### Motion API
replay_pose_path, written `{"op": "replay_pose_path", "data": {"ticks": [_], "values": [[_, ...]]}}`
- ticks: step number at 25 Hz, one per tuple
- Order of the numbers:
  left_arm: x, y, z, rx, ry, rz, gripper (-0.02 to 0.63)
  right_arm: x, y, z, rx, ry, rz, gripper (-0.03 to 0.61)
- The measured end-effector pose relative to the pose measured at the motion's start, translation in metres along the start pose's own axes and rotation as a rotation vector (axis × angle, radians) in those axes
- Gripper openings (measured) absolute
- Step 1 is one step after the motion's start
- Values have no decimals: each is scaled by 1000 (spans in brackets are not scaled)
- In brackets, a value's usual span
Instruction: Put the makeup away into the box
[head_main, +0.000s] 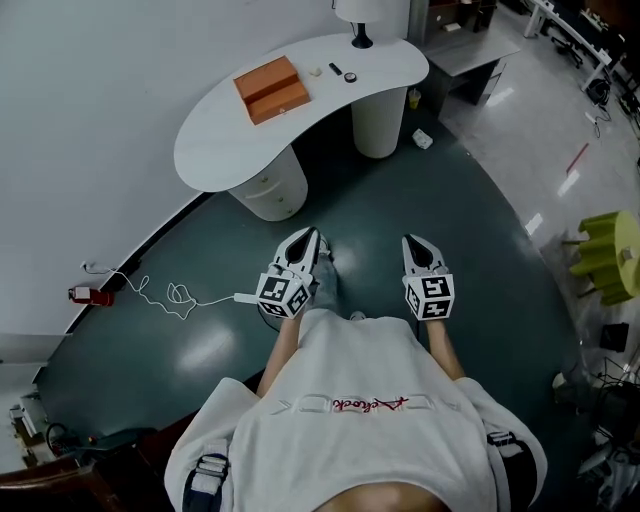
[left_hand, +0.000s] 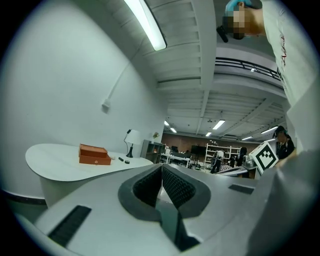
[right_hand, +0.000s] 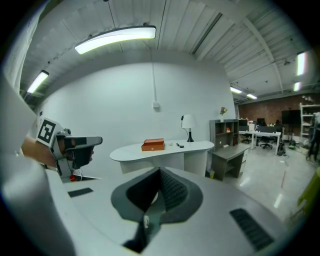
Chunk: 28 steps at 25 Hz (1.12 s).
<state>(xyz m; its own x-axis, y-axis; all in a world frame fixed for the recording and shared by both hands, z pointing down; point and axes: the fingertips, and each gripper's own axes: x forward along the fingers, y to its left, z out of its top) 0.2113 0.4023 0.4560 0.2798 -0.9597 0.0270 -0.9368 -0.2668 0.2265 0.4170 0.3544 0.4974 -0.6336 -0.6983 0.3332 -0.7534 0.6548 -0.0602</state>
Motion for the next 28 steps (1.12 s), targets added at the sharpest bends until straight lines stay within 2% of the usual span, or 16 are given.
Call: {"op": "replay_pose_path", "data": {"ticks": [9,17,28], "values": [[29,50,4,-11,-24,35,12,59,-4,11,-18,5,17,20],[94,118,5,-33,-19,26,12,144,-21,28,-28,28,10,20],[212,244,45,-33,7,-6,12,306,-41,96,-28,42,4,20]]}}
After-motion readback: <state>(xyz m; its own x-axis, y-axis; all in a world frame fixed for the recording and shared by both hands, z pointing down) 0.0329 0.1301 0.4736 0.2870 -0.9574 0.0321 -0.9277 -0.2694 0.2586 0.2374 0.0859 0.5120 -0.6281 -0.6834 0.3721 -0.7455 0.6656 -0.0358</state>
